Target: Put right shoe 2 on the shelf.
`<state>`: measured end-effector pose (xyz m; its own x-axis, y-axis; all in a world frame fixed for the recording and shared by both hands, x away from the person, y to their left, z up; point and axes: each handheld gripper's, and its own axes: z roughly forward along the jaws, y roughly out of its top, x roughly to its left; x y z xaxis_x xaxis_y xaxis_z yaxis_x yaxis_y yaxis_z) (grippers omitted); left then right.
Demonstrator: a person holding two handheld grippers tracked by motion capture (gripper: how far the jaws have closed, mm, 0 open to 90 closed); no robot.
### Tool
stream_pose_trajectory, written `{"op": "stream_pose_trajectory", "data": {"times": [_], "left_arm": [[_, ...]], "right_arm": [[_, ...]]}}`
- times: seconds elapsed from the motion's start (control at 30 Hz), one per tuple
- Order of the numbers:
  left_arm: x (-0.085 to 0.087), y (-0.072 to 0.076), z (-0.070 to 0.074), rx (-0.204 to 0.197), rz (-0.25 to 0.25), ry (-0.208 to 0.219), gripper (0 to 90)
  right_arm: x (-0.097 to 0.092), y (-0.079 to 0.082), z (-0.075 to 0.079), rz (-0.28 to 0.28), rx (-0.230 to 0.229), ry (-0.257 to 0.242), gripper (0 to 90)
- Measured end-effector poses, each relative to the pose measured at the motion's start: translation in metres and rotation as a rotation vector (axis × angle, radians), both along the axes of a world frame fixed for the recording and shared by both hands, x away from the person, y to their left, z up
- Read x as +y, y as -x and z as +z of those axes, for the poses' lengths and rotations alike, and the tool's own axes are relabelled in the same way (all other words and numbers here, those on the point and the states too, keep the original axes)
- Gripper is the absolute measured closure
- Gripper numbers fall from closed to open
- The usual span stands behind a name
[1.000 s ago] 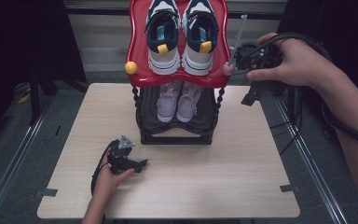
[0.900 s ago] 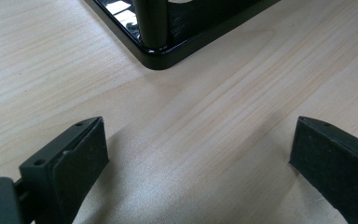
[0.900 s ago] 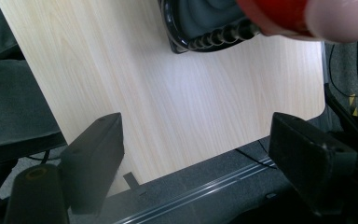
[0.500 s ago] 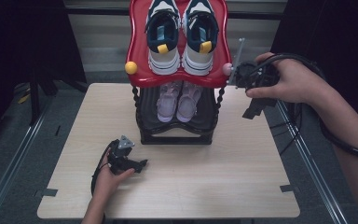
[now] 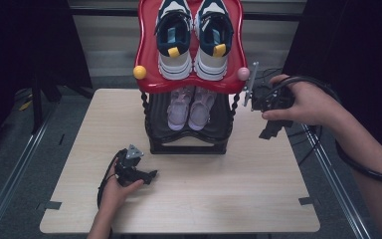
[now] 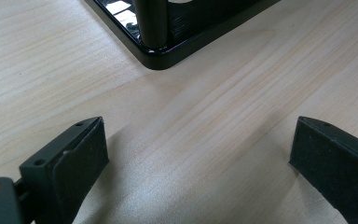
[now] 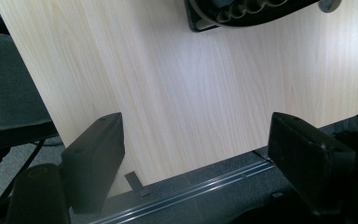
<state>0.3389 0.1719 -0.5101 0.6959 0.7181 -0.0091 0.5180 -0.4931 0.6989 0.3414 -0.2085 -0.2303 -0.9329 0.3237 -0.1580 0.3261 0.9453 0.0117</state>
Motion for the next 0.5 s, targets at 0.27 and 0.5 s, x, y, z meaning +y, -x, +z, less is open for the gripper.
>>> {"op": "stream_pose_trajectory", "data": {"times": [0.27, 0.5], "left_arm": [[-0.001, 0.0, 0.0, -0.001, 0.007, 0.01, 3.4], [-0.001, 0.0, 0.0, -0.001, 0.007, 0.01, 3.4]], "right_arm": [[0.0, 0.002, -0.024, 0.0, 0.024, -0.001, 18.7], [0.0, 0.004, -0.042, -0.001, 0.046, 0.001, 18.7]]}}
